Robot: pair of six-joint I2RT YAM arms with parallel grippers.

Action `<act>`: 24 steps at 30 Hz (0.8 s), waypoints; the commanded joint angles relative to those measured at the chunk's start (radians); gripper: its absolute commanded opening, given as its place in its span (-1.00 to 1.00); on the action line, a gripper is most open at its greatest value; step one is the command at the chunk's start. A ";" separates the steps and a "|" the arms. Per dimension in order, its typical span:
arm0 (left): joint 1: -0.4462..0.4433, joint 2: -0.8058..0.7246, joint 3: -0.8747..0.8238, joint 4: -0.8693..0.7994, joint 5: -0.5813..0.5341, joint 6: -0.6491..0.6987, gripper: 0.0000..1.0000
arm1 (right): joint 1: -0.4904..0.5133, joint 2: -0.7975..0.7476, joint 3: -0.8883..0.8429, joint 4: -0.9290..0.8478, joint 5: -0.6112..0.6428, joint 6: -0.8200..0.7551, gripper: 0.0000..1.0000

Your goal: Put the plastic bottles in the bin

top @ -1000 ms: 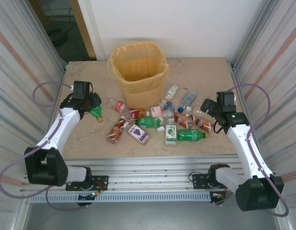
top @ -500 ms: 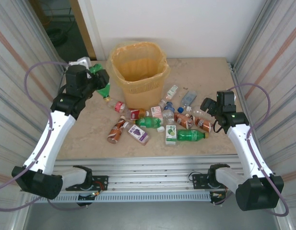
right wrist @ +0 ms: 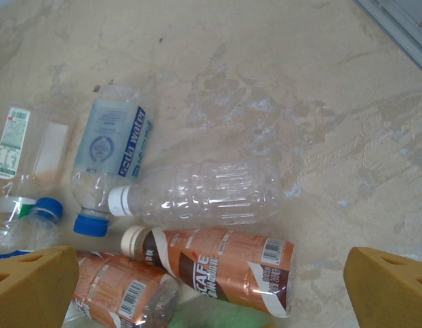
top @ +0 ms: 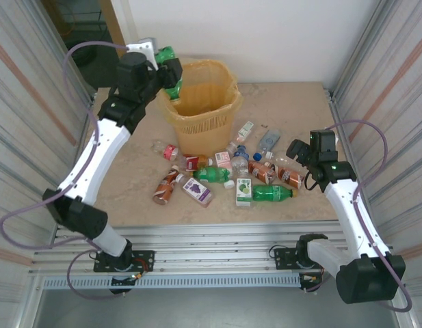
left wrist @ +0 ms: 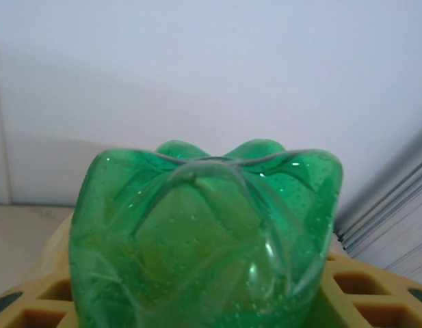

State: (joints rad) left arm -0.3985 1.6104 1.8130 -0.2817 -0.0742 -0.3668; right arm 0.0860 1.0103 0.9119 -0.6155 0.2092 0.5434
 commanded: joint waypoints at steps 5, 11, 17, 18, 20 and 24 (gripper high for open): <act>-0.027 0.218 0.240 -0.022 -0.006 0.114 -0.19 | 0.006 -0.048 -0.005 -0.034 0.014 0.026 0.95; -0.037 0.324 0.299 -0.053 0.020 0.161 -0.15 | 0.006 -0.058 -0.006 -0.047 0.031 0.023 0.95; -0.040 0.387 0.297 -0.096 0.030 0.199 -0.09 | 0.006 -0.048 -0.006 -0.038 0.026 0.023 0.95; -0.040 0.395 0.297 -0.101 0.032 0.205 -0.08 | 0.006 -0.046 -0.007 -0.037 0.025 0.024 0.95; -0.040 0.409 0.298 -0.112 0.033 0.217 -0.06 | 0.006 -0.041 -0.007 -0.035 0.022 0.023 0.95; -0.040 0.429 0.297 -0.129 0.030 0.236 0.00 | 0.006 -0.041 -0.007 -0.033 0.022 0.025 0.95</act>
State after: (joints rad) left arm -0.4301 2.0304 2.0739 -0.3946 -0.0513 -0.1730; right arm 0.0860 0.9699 0.9112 -0.6380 0.2127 0.5434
